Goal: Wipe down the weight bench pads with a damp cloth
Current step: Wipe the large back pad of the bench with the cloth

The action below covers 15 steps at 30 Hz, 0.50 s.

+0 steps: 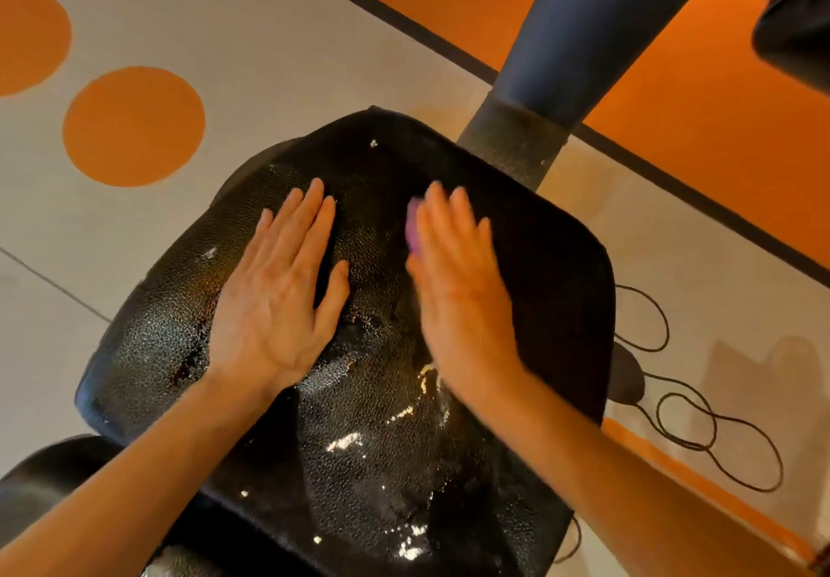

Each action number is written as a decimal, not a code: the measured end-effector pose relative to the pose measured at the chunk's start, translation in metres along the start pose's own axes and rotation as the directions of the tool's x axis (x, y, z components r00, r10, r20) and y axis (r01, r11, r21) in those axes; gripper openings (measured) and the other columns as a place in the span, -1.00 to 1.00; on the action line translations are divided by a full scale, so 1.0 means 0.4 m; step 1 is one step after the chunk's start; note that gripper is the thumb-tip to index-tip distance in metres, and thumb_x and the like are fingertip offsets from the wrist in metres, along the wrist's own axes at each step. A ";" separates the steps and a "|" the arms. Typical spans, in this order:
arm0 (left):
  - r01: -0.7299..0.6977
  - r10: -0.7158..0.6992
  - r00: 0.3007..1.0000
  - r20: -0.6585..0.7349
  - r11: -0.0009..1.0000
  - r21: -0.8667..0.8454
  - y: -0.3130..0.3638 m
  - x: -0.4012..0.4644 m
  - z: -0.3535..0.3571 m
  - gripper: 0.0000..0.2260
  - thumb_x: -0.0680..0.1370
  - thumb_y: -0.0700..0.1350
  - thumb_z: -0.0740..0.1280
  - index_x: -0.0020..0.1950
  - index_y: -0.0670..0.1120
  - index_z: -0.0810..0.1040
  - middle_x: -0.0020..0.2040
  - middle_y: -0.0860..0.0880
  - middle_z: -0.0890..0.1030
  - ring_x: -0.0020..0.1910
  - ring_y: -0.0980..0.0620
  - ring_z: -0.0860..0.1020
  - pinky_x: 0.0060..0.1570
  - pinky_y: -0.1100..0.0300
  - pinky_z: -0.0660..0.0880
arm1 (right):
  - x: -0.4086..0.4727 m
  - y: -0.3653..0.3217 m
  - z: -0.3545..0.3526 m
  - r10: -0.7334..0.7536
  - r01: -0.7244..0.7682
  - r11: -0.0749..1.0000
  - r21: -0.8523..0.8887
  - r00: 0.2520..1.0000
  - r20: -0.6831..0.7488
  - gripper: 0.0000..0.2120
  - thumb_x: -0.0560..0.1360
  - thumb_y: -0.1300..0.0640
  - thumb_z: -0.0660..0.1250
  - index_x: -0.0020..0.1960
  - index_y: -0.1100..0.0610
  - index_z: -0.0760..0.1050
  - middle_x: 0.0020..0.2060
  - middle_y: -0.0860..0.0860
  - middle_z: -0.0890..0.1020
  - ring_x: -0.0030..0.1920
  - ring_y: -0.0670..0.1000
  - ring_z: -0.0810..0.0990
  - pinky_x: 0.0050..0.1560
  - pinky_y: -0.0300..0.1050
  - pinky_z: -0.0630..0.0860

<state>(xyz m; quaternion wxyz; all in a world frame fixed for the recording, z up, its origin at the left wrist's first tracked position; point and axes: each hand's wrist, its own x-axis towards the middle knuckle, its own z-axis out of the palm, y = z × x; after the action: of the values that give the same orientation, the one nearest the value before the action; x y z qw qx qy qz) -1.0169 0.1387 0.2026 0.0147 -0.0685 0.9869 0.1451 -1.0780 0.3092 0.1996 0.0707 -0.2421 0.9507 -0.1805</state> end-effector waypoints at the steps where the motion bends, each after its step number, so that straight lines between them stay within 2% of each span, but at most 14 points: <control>1: 0.001 -0.001 1.000 0.005 1.000 -0.004 -0.001 0.000 -0.001 -0.47 0.66 0.08 0.02 0.59 -0.10 0.12 0.61 -0.04 0.09 0.60 0.02 0.04 0.57 0.04 0.00 | -0.045 -0.004 -0.004 -0.102 0.102 0.995 0.011 0.993 0.055 -0.49 0.60 0.11 0.06 0.53 0.16 0.10 0.54 0.07 0.12 0.55 0.07 -0.02 0.53 0.08 0.01; 3: -0.005 0.006 1.000 0.014 1.000 -0.008 0.000 -0.001 -0.002 -0.47 0.66 0.09 0.02 0.59 -0.10 0.11 0.61 -0.03 0.08 0.60 0.03 0.03 0.57 0.04 0.01 | -0.013 0.039 -0.009 -0.192 0.190 0.981 0.040 0.979 0.072 -0.50 0.59 0.14 0.09 0.52 0.17 0.14 0.53 0.08 0.15 0.55 0.08 0.02 0.53 0.09 0.05; 5: -0.009 0.009 1.000 0.014 1.000 -0.008 -0.002 -0.001 0.000 -0.47 0.66 0.08 0.02 0.59 -0.09 0.11 0.61 -0.03 0.08 0.60 0.03 0.03 0.57 0.06 -0.01 | 0.115 0.063 -0.011 -0.042 0.042 0.999 0.000 0.999 -0.006 -0.53 0.61 0.15 0.08 0.51 0.16 0.15 0.52 0.10 0.17 0.54 0.10 0.05 0.52 0.13 0.09; 7: -0.005 0.005 1.000 0.009 1.000 -0.006 -0.003 -0.001 0.001 -0.48 0.66 0.08 0.02 0.59 -0.09 0.11 0.61 -0.02 0.09 0.60 0.04 0.04 0.58 0.08 -0.02 | 0.230 0.053 -0.006 0.161 -0.165 0.985 -0.045 0.984 -0.076 -0.56 0.65 0.10 0.02 0.51 0.16 0.15 0.53 0.12 0.16 0.54 0.12 0.05 0.51 0.15 0.09; 8: -0.004 0.004 1.000 0.009 1.000 -0.006 -0.004 -0.001 0.001 -0.48 0.66 0.08 0.02 0.59 -0.09 0.11 0.61 -0.02 0.09 0.60 0.04 0.03 0.58 0.08 -0.02 | 0.250 0.043 0.001 0.205 -0.209 0.976 -0.058 0.976 -0.075 -0.56 0.66 0.08 0.00 0.51 0.17 0.15 0.53 0.13 0.16 0.54 0.13 0.05 0.52 0.13 0.07; 11: -0.003 0.003 1.000 0.013 1.000 -0.018 -0.003 0.001 0.001 -0.48 0.66 0.08 0.02 0.59 -0.08 0.11 0.61 -0.01 0.09 0.60 0.05 0.03 0.58 0.07 -0.02 | 0.159 0.089 -0.022 0.101 -0.105 0.990 -0.092 0.994 -0.042 -0.55 0.66 0.09 0.00 0.52 0.17 0.13 0.52 0.13 0.16 0.54 0.13 0.05 0.52 0.11 0.07; 12: 0.001 -0.001 1.000 0.015 1.000 -0.023 -0.003 0.002 0.002 -0.48 0.66 0.09 0.02 0.59 -0.08 0.11 0.61 -0.01 0.09 0.60 0.05 0.03 0.58 0.07 -0.01 | 0.103 0.131 -0.041 0.119 -0.124 0.988 -0.090 0.992 -0.051 -0.56 0.66 0.10 0.00 0.52 0.18 0.13 0.52 0.13 0.17 0.54 0.14 0.06 0.51 0.13 0.10; 15: 0.013 -0.013 1.000 0.023 1.000 -0.025 -0.002 0.002 0.000 -0.47 0.66 0.09 0.01 0.60 -0.07 0.08 0.61 0.00 0.07 0.60 0.06 0.02 0.58 0.09 -0.03 | -0.017 0.224 -0.086 0.320 -0.325 0.946 -0.016 0.939 -0.129 -0.58 0.66 0.12 0.02 0.49 0.24 0.20 0.47 0.18 0.27 0.51 0.18 0.14 0.48 0.15 0.19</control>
<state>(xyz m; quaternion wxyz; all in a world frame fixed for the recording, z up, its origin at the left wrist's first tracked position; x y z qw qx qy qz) -1.0177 0.1379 0.2024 0.0262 -0.0734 0.9844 0.1580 -1.1187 0.3962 0.1979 0.0355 -0.0726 0.9832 -0.1634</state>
